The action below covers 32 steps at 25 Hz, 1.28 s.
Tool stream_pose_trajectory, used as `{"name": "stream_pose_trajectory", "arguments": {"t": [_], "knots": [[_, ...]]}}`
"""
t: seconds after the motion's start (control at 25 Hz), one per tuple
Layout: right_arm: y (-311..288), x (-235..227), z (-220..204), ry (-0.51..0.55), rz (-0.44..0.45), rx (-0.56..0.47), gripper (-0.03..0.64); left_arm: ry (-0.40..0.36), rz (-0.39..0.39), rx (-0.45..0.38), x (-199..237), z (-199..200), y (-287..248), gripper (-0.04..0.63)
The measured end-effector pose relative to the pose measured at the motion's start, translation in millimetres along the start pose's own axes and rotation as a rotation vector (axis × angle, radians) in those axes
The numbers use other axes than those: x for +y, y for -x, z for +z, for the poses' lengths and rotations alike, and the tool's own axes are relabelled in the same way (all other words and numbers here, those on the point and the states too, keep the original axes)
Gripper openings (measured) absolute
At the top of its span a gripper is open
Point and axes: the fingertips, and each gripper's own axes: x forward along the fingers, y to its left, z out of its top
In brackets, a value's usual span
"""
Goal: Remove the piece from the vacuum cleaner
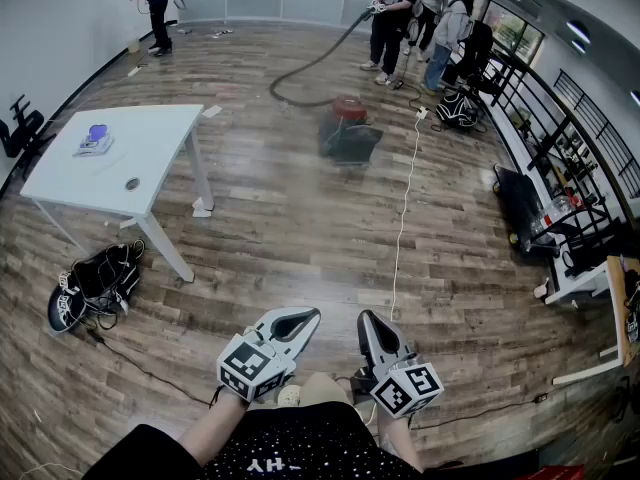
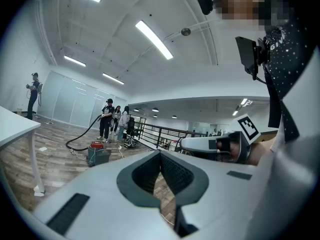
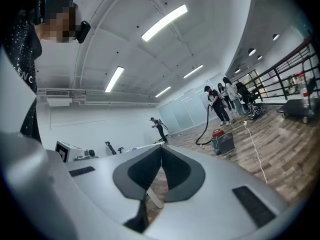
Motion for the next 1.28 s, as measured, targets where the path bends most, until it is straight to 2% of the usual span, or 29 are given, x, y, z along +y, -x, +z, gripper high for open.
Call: {"name": "stream_pose_trajectory", "arguments": {"t": [0.2,0.44,0.76,1.0,1.12,1.28], "knots": [[-18.9,-11.2,0.2,0.005,-0.003,0.019,0.012,0.016,0.016,-0.015,28.5,5.9,-9.6,0.008],[-53.9,-43.4,19.5,-0.01,-0.032,-0.006,0.012,0.024,0.014,-0.002,64.8,8.1,-42.3,0.008],[-133.8,-121.3,55.4,-0.023,-0.025,-0.022,0.012,0.02,0.007,0.009,131.6,26.3,-130.5,0.008],[-199.2,-181.6,95.2,-0.005,-0.007,-0.044,0.012,0.012,0.043,-0.026,195.6,53.6,-196.3,0.008],[-228.9,-201.4,110.6,0.004,0.012,-0.044,0.012,0.022,0.054,-0.024,217.5,58.3,-221.3,0.008],[-254.0,-217.2,118.9,0.02,0.038,-0.039,0.011,-0.003,0.056,-0.014,234.1,62.4,-246.6,0.008]]}}
